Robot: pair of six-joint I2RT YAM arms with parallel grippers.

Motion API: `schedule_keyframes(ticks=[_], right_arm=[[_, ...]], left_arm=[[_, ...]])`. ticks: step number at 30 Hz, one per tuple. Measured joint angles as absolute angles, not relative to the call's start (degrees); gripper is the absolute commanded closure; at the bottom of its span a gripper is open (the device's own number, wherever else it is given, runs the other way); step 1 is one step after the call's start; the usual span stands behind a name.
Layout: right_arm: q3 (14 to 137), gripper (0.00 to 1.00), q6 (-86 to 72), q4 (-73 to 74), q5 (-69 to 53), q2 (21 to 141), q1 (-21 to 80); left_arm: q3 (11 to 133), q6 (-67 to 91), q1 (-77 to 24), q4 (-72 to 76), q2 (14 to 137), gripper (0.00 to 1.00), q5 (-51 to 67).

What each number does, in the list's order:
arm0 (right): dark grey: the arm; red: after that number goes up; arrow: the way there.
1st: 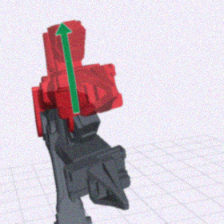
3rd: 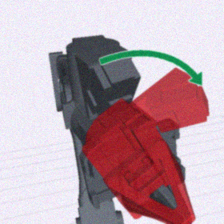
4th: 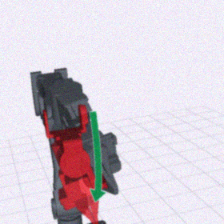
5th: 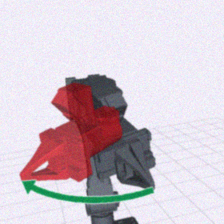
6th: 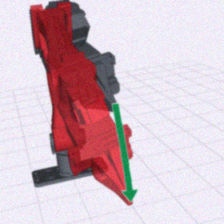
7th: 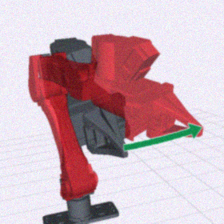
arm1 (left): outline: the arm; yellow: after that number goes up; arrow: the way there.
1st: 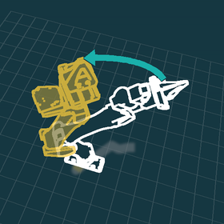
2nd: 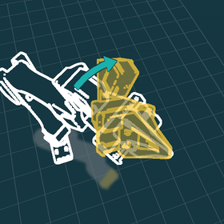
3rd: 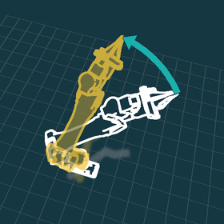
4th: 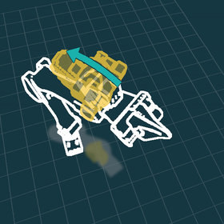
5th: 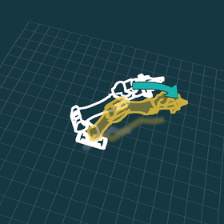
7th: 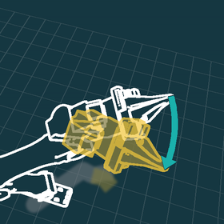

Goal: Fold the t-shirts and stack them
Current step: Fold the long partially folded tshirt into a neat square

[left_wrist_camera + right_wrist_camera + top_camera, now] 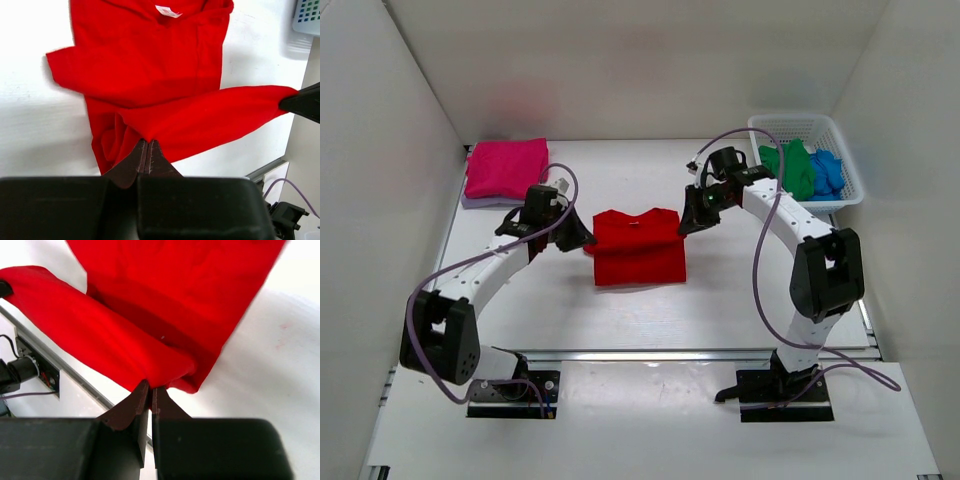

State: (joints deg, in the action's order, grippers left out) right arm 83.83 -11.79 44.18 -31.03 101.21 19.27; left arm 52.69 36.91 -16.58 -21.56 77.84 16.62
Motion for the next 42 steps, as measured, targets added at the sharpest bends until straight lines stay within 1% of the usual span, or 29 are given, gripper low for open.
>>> schedule_keyframes(ticks=[9,18,42], right_arm=[[87.26,1.00,-11.03,43.77,-31.20,106.39,17.87],[94.61,1.00,-9.82,43.75,-31.99,112.36,17.43],[109.84,1.00,-6.63,45.06,-33.50,126.85,17.54]], left_arm=[[56.12,36.95,-15.79,-17.82,84.47,1.00,17.26],[59.22,36.84,-13.87,-16.88,87.96,1.00,17.34],[59.33,37.45,-10.63,-11.20,96.38,1.00,17.72]])
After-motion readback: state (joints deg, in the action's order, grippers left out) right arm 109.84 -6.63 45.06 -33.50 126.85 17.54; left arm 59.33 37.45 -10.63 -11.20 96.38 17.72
